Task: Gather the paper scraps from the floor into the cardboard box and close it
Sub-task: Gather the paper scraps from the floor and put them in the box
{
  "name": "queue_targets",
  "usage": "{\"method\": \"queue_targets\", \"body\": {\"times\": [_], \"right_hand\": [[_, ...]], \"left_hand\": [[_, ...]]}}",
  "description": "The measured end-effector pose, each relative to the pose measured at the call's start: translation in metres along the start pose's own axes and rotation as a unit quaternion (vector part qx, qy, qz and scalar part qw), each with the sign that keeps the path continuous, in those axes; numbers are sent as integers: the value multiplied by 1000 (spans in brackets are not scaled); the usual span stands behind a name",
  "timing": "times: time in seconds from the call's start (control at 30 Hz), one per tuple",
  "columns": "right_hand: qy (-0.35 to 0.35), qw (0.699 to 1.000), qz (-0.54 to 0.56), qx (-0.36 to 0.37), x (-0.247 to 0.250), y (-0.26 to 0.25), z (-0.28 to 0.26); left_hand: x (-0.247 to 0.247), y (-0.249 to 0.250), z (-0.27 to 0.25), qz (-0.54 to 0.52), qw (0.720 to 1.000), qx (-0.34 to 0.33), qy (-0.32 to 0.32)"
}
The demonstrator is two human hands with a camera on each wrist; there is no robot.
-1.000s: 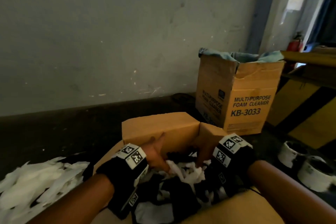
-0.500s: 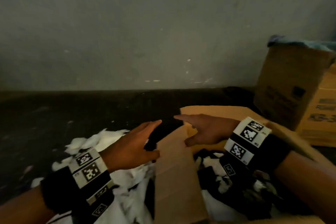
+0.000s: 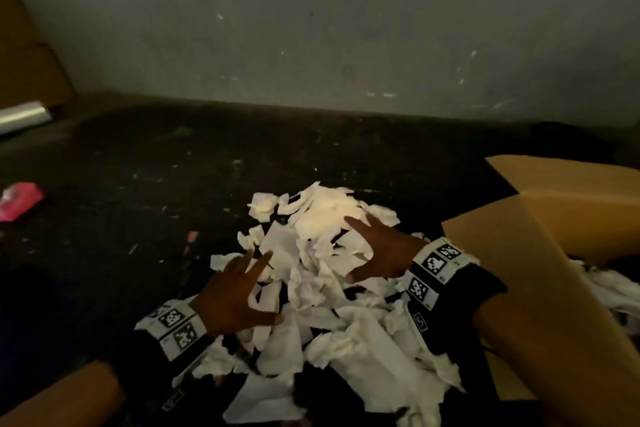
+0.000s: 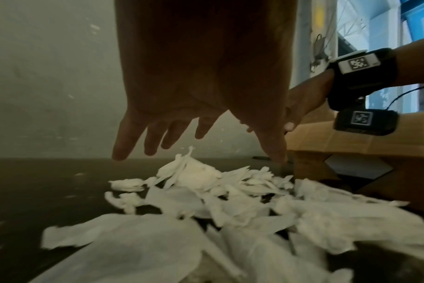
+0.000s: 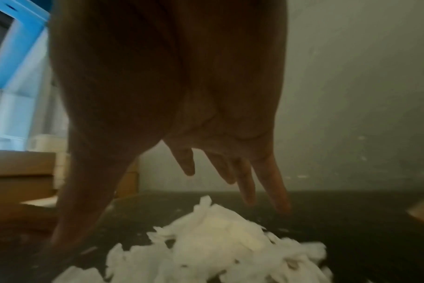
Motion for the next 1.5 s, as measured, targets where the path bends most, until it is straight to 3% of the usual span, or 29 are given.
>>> {"method": "queue_targets", "body": {"times": [0.23, 0.47, 0.63, 0.73, 0.83, 1.03, 1.23, 1.5], "right_hand": [[35, 994, 41, -93, -9, 33, 30], [20, 991, -7, -130, -15, 64, 77], [42, 992, -62, -102, -16, 70, 112], [-16, 992, -48, -115, -35, 81, 128], [-71, 992, 35, -97, -60, 83, 130], [-86, 995, 52, -17, -87, 49, 101], [-24, 999, -15, 33, -111, 6, 86], [57, 993, 69, 78, -107, -18, 68]], "left_hand": [[2, -41, 45, -2, 1000, 31, -3], [-38, -20, 76, 34, 995, -33, -88], [-67, 1, 90, 68, 991, -77, -92], [-81, 9, 103, 57, 991, -81, -91], [-87, 7, 116, 88, 991, -59, -78], [-77, 6, 126, 73, 995, -44, -47], [-69, 14, 117, 47, 993, -110, 10], [-64, 26, 110, 11, 988, -140, 61]]}}
Point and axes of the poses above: each hand's wrist, its own z-axis towards the middle knuckle, its own x-axis out of the back of the hand, y = z × x, the point moved 6 cm from there along z, towards the middle knuckle, and after that the axes turned 5 degrees about -x, right-handed, at the moved point
